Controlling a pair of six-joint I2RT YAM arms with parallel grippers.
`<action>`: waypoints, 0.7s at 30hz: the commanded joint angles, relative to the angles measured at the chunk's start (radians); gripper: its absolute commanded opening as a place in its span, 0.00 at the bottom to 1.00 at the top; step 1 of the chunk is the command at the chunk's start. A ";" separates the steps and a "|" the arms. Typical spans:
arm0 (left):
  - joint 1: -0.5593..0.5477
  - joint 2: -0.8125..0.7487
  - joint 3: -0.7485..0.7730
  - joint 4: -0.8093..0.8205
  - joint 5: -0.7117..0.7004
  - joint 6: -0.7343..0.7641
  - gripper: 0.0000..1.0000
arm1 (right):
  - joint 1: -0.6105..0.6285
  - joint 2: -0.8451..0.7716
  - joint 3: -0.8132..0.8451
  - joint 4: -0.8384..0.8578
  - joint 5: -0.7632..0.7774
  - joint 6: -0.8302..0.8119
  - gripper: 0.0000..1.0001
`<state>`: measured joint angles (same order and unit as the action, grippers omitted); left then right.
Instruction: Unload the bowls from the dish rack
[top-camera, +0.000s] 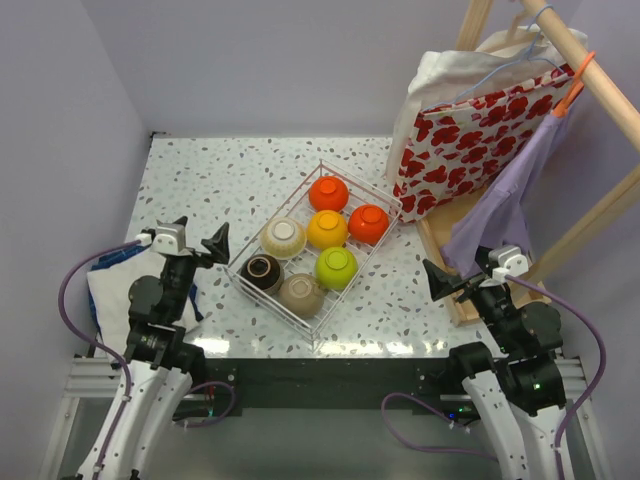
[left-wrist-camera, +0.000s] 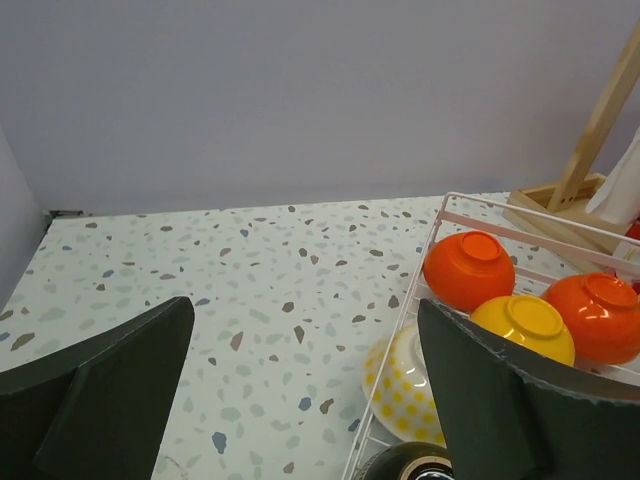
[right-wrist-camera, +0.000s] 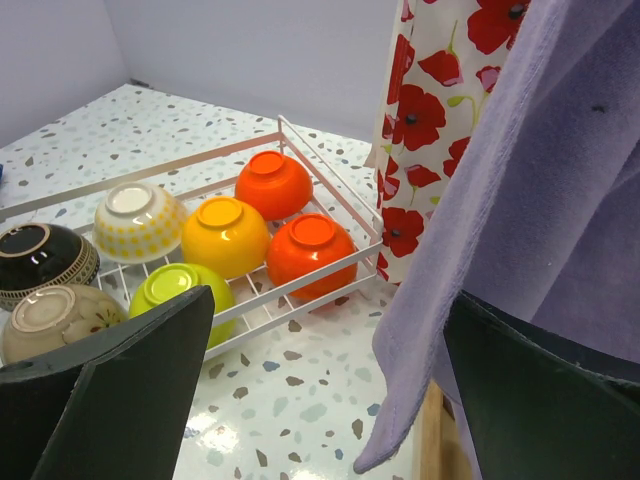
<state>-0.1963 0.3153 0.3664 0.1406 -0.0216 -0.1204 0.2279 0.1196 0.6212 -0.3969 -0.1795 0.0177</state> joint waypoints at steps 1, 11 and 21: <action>0.009 0.045 0.065 0.037 0.015 -0.008 1.00 | 0.007 -0.003 0.017 0.016 -0.017 -0.012 0.99; 0.005 0.254 0.173 -0.010 0.101 -0.048 1.00 | 0.048 -0.028 0.006 0.017 0.011 -0.012 0.99; -0.005 0.773 0.572 -0.327 0.212 -0.042 1.00 | 0.053 -0.048 0.003 0.015 0.025 -0.012 0.99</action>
<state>-0.1967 0.9451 0.7822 -0.0368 0.1310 -0.1558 0.2749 0.0761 0.6209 -0.3969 -0.1730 0.0177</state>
